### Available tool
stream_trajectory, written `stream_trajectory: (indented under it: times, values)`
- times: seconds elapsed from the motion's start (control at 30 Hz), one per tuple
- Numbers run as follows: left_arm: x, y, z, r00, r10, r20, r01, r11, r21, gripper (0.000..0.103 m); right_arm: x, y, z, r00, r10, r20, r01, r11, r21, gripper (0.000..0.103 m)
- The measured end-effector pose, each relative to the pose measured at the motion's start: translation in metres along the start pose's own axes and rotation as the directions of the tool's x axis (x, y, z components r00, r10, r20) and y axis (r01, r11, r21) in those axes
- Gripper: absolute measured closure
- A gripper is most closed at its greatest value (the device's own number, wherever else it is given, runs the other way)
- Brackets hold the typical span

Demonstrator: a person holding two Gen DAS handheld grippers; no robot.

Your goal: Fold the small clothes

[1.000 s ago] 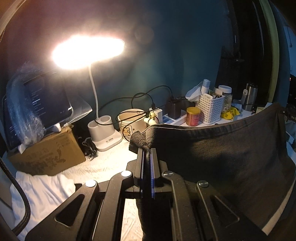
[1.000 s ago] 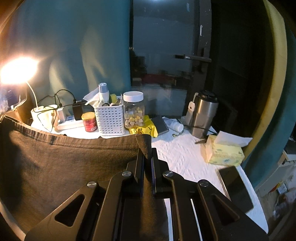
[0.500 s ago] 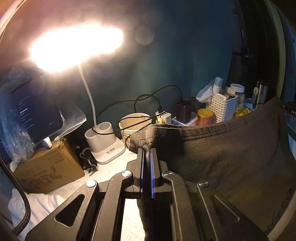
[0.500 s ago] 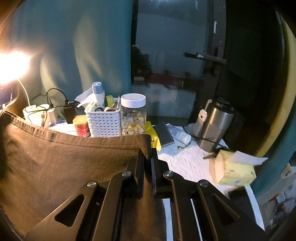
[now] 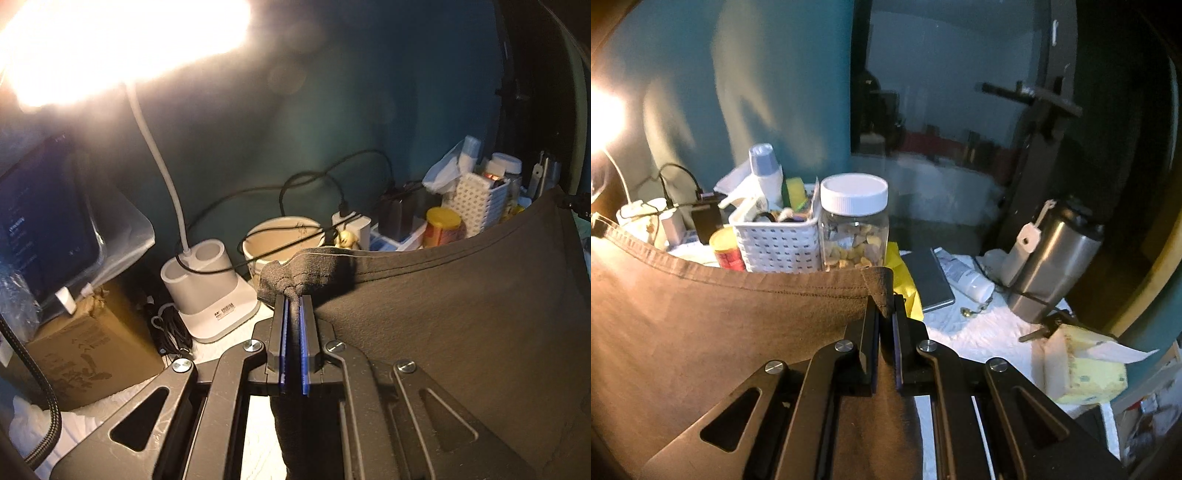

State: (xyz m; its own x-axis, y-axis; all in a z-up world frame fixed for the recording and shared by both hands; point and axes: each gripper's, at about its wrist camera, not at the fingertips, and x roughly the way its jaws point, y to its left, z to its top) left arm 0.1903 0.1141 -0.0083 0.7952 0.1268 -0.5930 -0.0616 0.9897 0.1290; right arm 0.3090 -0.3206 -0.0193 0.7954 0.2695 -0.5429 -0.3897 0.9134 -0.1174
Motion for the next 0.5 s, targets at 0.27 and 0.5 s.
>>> stream_trajectory:
  times: [0.27,0.5]
  values:
    - [0.042,0.001,-0.016,0.995,-0.01,-0.097,0.009,1.0,-0.009,0.099,0.042,0.004,-0.015,0.998,0.007,-0.062,-0.007,1.0,0.007,0.096]
    - [0.07,0.003,-0.03,0.981,0.021,-0.192,-0.026,0.999,-0.024,0.097,0.073,0.003,-0.031,0.991,-0.035,-0.127,0.037,0.999,0.016,0.096]
